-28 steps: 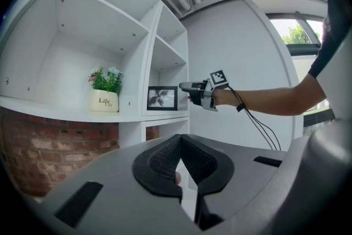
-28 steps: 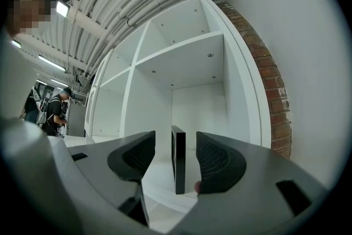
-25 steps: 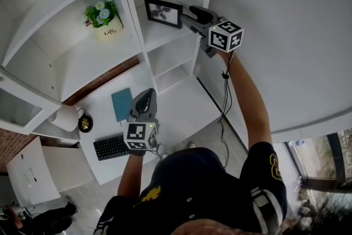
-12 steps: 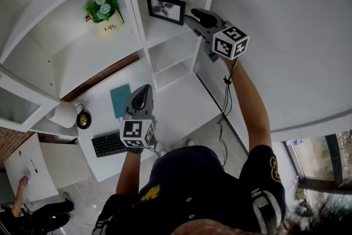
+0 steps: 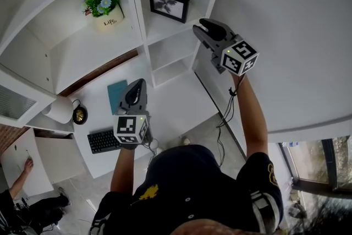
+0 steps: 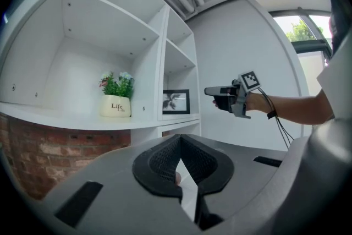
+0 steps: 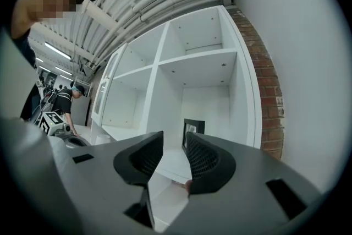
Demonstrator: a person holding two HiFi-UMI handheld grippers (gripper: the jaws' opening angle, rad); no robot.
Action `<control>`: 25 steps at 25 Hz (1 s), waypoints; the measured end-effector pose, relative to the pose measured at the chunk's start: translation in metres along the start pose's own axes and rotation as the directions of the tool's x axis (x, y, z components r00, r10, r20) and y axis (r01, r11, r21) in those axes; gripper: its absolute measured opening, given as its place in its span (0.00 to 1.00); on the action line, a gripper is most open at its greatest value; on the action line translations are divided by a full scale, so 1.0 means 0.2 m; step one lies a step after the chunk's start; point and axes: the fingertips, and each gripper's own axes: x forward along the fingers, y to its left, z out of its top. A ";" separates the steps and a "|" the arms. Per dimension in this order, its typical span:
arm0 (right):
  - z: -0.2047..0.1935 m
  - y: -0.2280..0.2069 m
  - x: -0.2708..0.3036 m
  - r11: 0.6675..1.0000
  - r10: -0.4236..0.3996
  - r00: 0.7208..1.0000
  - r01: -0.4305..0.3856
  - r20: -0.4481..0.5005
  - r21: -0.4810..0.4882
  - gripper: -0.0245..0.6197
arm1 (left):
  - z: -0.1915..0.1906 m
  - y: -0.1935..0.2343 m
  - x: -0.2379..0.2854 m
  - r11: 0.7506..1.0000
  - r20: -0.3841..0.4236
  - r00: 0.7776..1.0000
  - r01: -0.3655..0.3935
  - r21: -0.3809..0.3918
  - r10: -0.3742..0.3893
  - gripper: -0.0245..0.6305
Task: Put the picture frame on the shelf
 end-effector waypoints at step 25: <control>-0.16 0.19 -0.43 0.964 -0.200 0.979 0.187 0.050 0.191 0.05 | -0.03 0.20 -0.09 0.993 -0.014 0.993 -0.121 -0.007 0.121 0.06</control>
